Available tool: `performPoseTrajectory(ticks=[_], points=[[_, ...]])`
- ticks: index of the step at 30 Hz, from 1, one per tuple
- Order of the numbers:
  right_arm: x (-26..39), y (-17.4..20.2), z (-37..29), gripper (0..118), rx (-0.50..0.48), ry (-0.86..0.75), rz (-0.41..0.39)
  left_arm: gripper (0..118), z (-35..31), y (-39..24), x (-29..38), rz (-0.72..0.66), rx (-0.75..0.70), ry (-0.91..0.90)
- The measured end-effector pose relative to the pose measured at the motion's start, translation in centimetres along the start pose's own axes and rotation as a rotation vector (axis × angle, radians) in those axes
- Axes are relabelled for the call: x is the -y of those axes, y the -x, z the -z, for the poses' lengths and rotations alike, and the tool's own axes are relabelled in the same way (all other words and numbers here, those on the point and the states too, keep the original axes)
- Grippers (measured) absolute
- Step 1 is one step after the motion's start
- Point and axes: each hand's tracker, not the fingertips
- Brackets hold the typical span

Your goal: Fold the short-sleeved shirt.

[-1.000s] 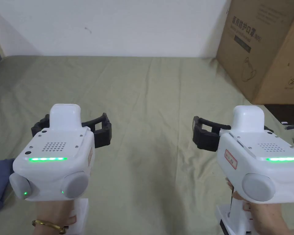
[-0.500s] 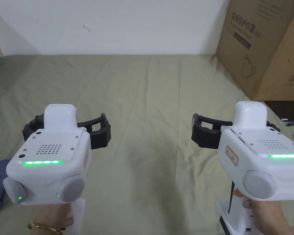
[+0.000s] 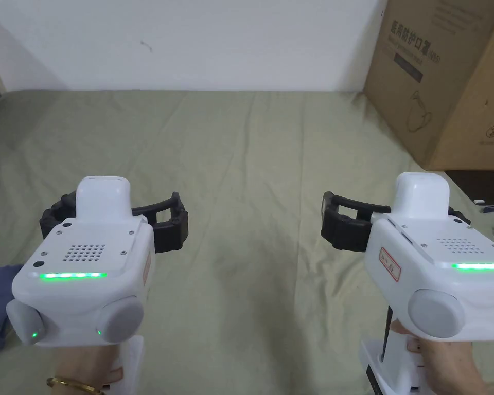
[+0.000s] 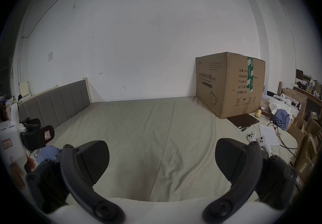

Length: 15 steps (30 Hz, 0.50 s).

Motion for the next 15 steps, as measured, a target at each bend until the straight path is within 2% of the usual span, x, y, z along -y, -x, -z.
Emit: performPoseTrajectory(ticks=[15], points=[[0.17,0.1,0.17,118,-0.007,0.003,0.005,114,0.06,0.05,0.24,-0.002,-0.003,0.006]])
